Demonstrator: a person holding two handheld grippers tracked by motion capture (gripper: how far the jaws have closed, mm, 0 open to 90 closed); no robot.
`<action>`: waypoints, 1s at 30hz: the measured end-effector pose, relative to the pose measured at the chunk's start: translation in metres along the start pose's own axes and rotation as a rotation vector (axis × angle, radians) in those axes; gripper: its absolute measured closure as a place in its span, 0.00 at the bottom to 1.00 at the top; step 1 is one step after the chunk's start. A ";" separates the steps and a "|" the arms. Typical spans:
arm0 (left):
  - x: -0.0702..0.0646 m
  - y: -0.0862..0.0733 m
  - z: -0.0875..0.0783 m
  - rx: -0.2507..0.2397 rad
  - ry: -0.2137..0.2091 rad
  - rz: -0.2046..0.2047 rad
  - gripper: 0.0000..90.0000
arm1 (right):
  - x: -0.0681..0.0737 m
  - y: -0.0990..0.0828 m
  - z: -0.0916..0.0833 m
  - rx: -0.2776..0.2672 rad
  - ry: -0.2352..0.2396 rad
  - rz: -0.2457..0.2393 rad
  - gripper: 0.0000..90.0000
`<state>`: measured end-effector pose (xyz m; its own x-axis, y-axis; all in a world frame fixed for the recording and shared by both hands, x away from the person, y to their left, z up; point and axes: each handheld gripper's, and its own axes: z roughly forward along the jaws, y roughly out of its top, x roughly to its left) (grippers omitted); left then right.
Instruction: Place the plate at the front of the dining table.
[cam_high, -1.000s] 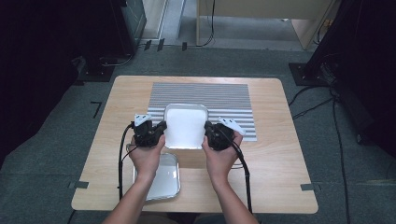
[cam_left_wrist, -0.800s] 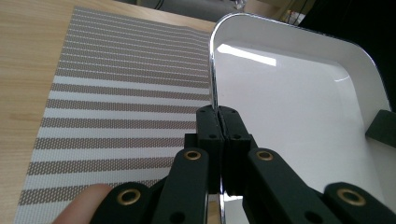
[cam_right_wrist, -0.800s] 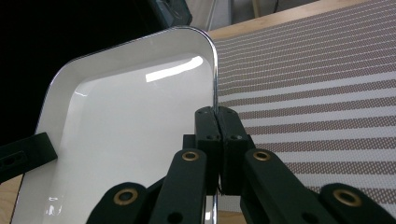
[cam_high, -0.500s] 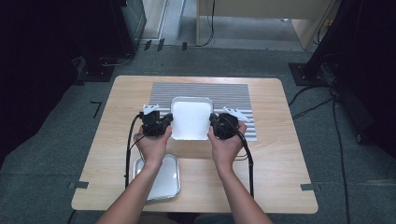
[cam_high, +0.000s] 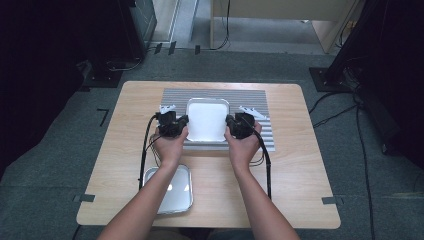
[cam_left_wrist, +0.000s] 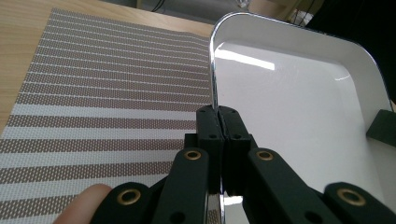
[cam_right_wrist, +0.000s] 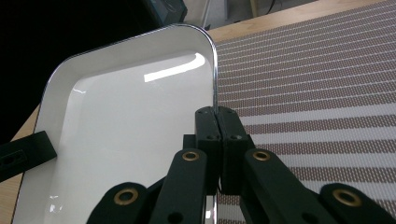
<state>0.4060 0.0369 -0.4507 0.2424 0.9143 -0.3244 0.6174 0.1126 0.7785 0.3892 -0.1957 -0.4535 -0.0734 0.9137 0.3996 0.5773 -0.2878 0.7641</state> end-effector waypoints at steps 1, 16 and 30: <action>0.001 0.001 0.003 0.001 0.001 -0.004 1.00 | 0.000 0.001 0.003 0.001 -0.001 -0.007 1.00; 0.013 0.014 0.057 0.076 0.021 -0.051 1.00 | -0.021 0.012 0.054 0.040 -0.001 -0.045 0.99; 0.013 0.016 0.092 0.176 0.004 -0.091 1.00 | -0.044 0.012 0.081 0.090 -0.053 -0.064 0.97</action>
<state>0.4875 0.0148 -0.4915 0.1766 0.9050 -0.3869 0.7581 0.1257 0.6399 0.4649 -0.2165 -0.5030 -0.0703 0.9440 0.3223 0.6434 -0.2040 0.7378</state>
